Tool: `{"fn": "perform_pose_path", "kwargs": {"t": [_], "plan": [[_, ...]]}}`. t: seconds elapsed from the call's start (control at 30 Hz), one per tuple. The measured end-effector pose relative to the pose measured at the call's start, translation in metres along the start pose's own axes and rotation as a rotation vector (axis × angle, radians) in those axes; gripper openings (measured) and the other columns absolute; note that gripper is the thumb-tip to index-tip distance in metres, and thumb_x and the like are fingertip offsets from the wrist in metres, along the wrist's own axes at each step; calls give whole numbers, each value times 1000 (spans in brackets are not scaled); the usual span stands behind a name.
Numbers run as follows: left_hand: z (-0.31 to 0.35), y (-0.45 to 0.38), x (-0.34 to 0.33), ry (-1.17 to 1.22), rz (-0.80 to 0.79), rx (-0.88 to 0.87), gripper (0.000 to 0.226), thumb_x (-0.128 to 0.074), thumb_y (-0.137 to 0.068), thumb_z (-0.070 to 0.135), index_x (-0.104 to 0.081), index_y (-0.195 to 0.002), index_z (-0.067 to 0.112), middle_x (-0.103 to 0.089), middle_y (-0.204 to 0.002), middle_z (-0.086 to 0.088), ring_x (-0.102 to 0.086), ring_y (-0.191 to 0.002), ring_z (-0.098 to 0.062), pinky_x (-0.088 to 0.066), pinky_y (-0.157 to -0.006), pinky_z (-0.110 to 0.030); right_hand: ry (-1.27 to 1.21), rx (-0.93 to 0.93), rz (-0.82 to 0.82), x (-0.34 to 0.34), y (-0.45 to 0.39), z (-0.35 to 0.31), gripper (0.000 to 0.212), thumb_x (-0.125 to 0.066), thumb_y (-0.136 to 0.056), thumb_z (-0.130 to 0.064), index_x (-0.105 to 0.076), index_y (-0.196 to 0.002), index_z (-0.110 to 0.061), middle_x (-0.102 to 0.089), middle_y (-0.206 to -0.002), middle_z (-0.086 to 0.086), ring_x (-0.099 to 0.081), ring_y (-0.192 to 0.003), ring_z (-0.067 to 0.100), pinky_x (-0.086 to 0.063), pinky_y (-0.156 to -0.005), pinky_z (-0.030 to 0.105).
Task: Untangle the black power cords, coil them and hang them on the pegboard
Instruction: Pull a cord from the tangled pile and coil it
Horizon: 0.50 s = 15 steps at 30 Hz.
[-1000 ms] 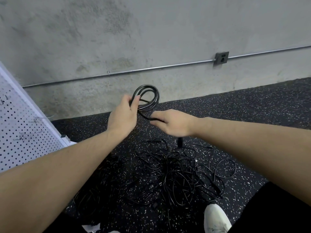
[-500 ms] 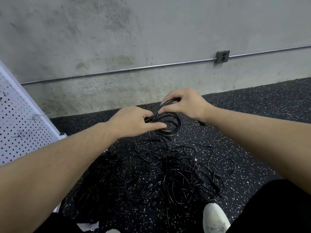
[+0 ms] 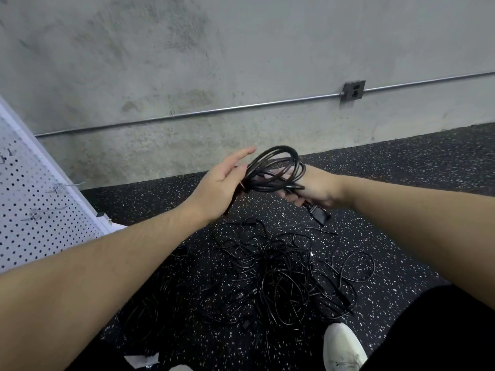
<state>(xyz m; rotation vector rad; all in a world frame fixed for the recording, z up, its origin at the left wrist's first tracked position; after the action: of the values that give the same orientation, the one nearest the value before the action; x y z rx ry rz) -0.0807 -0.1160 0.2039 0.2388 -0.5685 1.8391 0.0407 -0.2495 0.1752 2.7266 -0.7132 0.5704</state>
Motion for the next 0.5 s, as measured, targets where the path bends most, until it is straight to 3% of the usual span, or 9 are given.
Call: {"fn": "perform_pose_path", "kwargs": {"t": [0.07,0.1,0.17,0.2,0.27,0.33,0.4,0.5], "plan": [[1,-3,2,13,91,25,38,-37,-112,20,-59,-142,29,-71,-126,6,-65,-113,-6,-51,-100,-37,14,-24,-40,-9,-1,-1,45,-41,-107,-34,-58,-70,-15,-51,-61,-3,-39,-55,12,-36,-49,20],[-2,-5,3,-6,133,52,38,-36,-112,22,-59,-142,27,-72,-123,0,-65,-108,-8,-53,-96,-42,7,-48,-59,-14,-1,-2,47,-41,-108,-36,-63,-69,-22,-49,-59,-6,-38,-54,11,-36,-50,20],[-7,-7,7,-58,201,108,39,-34,-112,28,-58,-143,30,-74,-110,-9,-61,-86,-17,-53,-77,-48,-55,-86,-91,-23,2,-7,33,-43,-108,-37,-73,-96,-37,-47,-60,-9,-39,-51,7,-36,-51,18],[-9,-8,9,-100,219,130,39,-33,-112,30,-58,-142,31,-75,-102,-6,-58,-78,-18,-49,-69,-42,-75,-106,-89,-26,2,-10,27,-43,-108,-35,-70,-113,-36,-46,-61,-9,-39,-50,5,-36,-50,17],[-13,-9,14,-227,223,167,36,-32,-112,34,-63,-129,29,-68,-84,4,-54,-67,-13,-43,-62,-29,-74,-157,-43,-27,-2,-13,27,-44,-109,-29,-66,-124,-24,-45,-63,-7,-40,-48,5,-38,-45,17],[-17,-9,18,-346,218,210,38,-30,-112,35,-65,-108,20,-57,-72,3,-49,-62,-15,-37,-59,-32,-142,-226,-30,-31,-4,-14,21,-48,-108,-24,-63,-120,-15,-45,-65,-2,-45,-47,7,-50,-46,21],[-25,-10,25,-453,228,260,40,-28,-112,36,-60,-98,17,-57,-73,-1,-53,-68,-19,-36,-62,-35,-193,-279,-67,-37,-2,-14,15,-49,-107,-18,-59,-117,-13,-46,-67,1,-48,-47,9,-56,-47,25],[-33,-11,31,-636,230,307,41,-25,-112,39,-55,-98,15,-59,-78,-1,-56,-77,-25,-37,-69,-37,110,-203,-67,-38,-3,-19,23,-48,-107,-13,-57,-127,-11,-49,-71,3,-44,-42,7,-44,-38,20]]}}
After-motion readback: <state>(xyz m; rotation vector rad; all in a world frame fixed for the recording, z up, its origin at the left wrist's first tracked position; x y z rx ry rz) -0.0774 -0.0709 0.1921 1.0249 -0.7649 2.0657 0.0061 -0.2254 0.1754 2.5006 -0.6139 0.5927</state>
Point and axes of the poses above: each hand's wrist, its own y-axis away from the middle knuckle, its own x-axis out of the back of the hand, z = x × y, the point moved 6 cm from there along -y, towards the middle knuckle
